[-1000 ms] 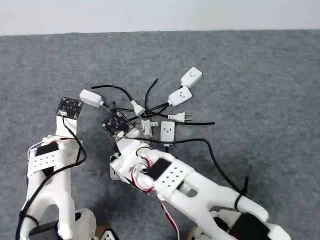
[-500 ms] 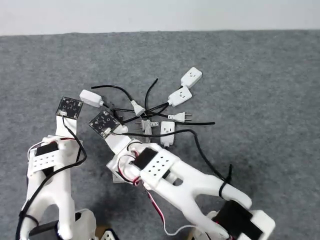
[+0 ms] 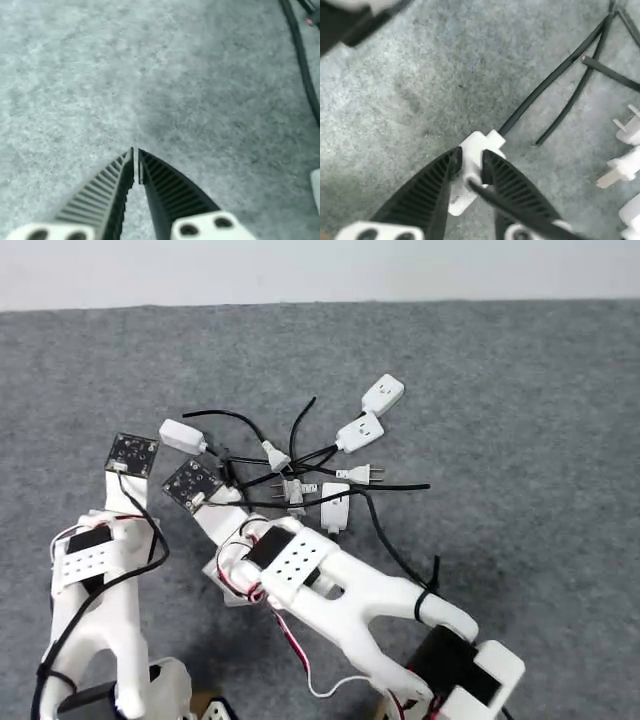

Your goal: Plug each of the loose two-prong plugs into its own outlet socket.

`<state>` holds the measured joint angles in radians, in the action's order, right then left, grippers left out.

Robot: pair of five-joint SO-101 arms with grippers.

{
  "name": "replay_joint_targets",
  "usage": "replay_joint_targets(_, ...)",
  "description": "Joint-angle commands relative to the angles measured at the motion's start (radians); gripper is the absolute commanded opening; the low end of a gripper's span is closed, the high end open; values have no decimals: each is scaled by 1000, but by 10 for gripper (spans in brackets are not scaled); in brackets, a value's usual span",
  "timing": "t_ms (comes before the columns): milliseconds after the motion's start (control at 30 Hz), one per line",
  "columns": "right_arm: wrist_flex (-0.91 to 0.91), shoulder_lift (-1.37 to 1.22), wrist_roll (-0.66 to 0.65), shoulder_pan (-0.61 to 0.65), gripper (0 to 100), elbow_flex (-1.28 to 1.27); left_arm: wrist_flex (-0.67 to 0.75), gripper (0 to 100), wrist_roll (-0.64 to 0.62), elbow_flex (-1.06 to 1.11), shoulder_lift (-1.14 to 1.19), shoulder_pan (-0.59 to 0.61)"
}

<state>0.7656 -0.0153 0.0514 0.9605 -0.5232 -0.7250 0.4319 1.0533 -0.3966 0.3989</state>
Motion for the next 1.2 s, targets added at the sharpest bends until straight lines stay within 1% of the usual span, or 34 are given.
replay_joint_targets(0, 88, -33, 144, 64, 200, 48, 31, 14, -37, -30, -37, 44)
replay_joint_targets(33, 114, -36, 181, 84, 239, 71, 43, 15, -72, -39, -35, 68)
replay_joint_targets(100, 147, -38, 232, 107, 292, 97, 114, 15, -157, -38, -34, 130)
replay_joint_targets(200, 150, -42, 273, 113, 303, 98, 161, 15, -259, -39, -34, 215)
replay_joint_targets(367, 124, -139, 278, 110, 301, 127, 164, 15, -269, -39, -34, 224)
replay_joint_targets(467, 170, -217, 278, 108, 250, 215, 164, 15, -269, -39, -34, 224)
replay_joint_targets(600, 254, -323, 276, 107, 123, 336, 164, 15, -269, -38, -32, 224)
replay_joint_targets(700, 317, -371, 276, 73, 15, 404, 164, 15, -267, -38, -32, 224)
replay_joint_targets(733, 331, -372, 276, 58, 2, 413, 164, 15, -267, -38, -32, 224)
replay_joint_targets(767, 344, -371, 276, 44, 15, 413, 164, 15, -267, -38, -32, 224)
replay_joint_targets(833, 369, -340, 269, 10, 7, 411, 164, 15, -267, -38, -32, 224)
replay_joint_targets(933, 473, -229, 190, -42, 9, 410, 164, 15, -265, -35, -32, 209)
replay_joint_targets(1033, 628, -79, 64, -114, 8, 410, 164, 15, -265, -35, -31, 201)
replay_joint_targets(1100, 734, 22, -48, -199, 8, 410, 163, 15, -265, -35, -31, 196)
replay_joint_targets(1167, 829, 120, -141, -318, 8, 408, 160, 15, -265, -35, -31, 184)
